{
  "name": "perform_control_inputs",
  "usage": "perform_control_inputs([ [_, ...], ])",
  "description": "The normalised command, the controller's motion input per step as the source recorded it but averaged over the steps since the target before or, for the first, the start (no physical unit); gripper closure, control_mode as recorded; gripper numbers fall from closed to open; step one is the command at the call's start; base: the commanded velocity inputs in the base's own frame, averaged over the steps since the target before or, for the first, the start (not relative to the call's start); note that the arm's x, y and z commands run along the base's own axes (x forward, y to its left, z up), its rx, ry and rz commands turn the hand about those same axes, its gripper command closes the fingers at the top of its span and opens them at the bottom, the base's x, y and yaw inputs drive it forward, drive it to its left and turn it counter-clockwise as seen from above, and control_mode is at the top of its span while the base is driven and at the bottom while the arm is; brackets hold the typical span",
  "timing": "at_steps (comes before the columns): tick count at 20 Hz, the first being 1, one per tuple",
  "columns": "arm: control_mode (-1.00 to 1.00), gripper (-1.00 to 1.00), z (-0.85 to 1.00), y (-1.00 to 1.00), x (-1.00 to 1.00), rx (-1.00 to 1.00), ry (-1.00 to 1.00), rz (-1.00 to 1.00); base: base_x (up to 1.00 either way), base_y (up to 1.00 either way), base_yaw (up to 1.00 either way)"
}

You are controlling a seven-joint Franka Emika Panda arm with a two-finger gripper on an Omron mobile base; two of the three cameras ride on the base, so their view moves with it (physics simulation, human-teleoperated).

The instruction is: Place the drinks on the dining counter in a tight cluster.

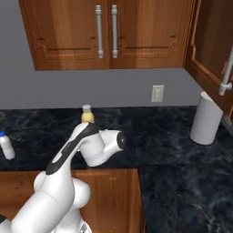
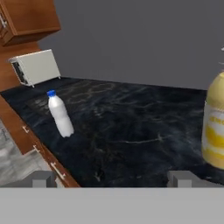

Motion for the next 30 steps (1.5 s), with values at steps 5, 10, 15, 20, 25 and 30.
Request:
perform_control_inputs([
  [5,1.00,-1.00,0.00,0.00,0.00,0.00,0.00,0.00,0.40,-0.26,0.37],
  [10,1.00,-1.00,0.00,0.00,0.00,0.00,0.00,0.00,0.25,-0.19,0.24],
  [15,1.00,-1.00,0.00,0.00,0.00,0.00,0.00,0.00,0.00,-0.02,0.00],
  [20,1.00,-1.00,0.00,0.00,0.00,0.00,0.00,0.00,0.00,-0.02,0.00],
  [25,1.00,-1.00,0.00,0.00,0.00,0.00,0.00,0.00,-0.02,-0.02,0.00],
  [30,1.00,-1.00,0.00,0.00,0.00,0.00,0.00,0.00,-0.04,-0.03,0.00],
])
